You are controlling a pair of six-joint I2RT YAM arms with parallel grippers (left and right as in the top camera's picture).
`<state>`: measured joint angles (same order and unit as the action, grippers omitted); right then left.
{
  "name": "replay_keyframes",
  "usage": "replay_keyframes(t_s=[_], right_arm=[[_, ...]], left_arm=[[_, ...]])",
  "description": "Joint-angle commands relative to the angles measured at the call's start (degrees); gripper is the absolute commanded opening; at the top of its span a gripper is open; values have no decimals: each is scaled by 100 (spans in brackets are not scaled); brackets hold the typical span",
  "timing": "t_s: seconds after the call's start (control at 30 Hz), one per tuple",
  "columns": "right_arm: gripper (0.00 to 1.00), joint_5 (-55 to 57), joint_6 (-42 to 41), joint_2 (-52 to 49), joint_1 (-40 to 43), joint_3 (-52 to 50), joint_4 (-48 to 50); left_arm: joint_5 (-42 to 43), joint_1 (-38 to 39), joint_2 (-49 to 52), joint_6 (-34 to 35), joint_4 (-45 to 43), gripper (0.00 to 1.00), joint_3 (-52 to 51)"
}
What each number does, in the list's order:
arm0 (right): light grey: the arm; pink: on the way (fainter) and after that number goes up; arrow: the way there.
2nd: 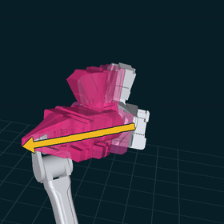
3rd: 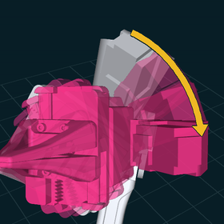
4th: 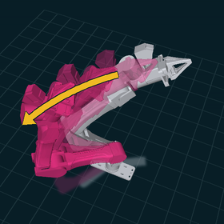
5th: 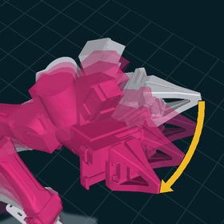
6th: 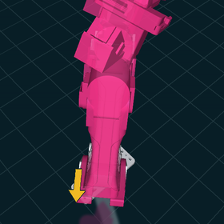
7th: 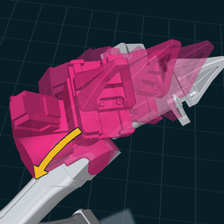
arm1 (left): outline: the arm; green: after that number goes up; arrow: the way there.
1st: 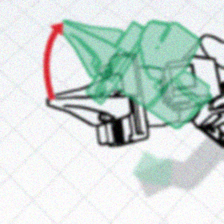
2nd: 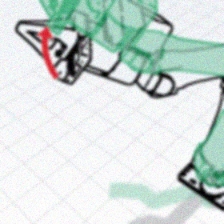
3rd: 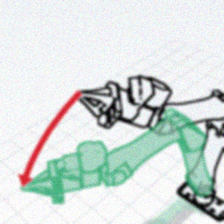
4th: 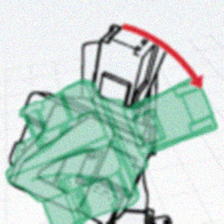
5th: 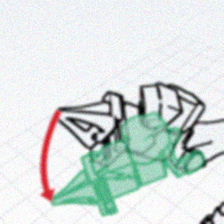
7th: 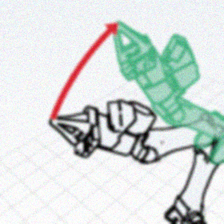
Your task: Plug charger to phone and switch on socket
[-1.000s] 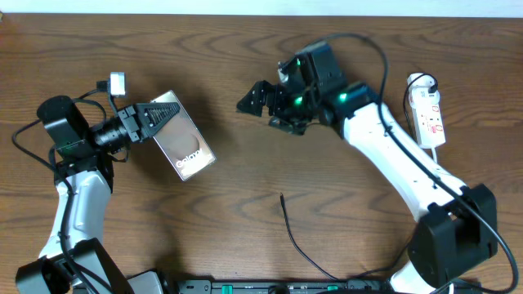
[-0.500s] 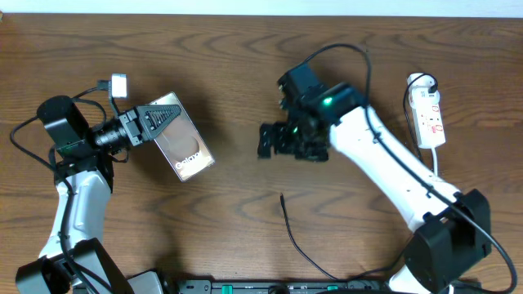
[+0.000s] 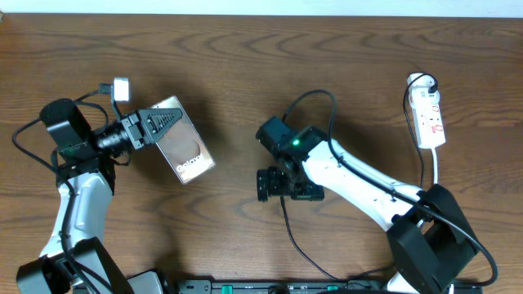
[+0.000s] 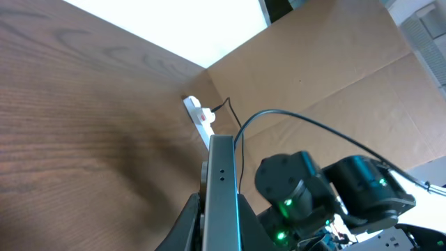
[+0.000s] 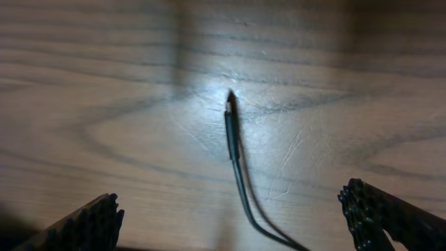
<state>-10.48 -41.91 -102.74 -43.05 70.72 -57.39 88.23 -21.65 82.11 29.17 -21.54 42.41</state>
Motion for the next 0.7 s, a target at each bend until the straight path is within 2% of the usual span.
replay_keyframes(t_s=[0.0, 0.37, 0.67], right_arm=[[99, 116, -179, -52, -109, -254, 153], [99, 111, -654, -52, -369, -992, 660], [91, 225, -472, -52, -505, -1200, 1045]], left_arm=[[188, -20, -13, -114, -44, 7, -11], [188, -20, -13, -155, -44, 8, -11], [188, -20, -13, -153, -44, 7, -11]])
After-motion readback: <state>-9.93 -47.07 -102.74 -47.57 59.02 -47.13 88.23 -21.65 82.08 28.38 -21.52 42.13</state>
